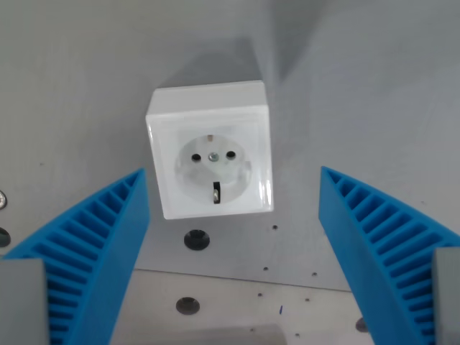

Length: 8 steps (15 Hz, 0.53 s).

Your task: Move above the white socket

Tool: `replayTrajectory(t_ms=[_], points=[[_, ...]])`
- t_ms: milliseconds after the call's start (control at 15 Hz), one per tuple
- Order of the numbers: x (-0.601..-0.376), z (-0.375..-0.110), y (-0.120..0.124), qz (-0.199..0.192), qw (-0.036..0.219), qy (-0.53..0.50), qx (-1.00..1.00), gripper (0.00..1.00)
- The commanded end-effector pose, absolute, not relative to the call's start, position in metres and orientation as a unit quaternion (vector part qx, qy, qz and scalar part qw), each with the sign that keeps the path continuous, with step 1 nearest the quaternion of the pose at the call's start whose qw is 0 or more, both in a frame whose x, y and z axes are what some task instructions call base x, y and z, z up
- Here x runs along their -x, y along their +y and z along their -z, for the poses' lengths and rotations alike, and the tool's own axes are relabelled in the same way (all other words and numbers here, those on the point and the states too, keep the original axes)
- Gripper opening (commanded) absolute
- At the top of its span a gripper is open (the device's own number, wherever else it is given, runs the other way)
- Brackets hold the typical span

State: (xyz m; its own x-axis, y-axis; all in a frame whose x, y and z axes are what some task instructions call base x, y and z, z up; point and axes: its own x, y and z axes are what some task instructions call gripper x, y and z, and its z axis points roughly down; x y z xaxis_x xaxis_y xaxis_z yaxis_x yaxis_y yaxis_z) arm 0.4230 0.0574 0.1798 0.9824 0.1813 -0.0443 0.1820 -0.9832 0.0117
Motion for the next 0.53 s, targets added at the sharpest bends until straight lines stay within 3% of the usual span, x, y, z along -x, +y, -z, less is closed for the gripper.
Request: replayTrajectory(t_ms=[67, 533], points=[[-0.4164, -0.1719, 0.0605, -0.033, 0.019, 0.121, -0.992, 1.0], [-0.4132, -0.1623, 0.0654, -0.033, 0.021, 0.117, -0.992, 1.0]])
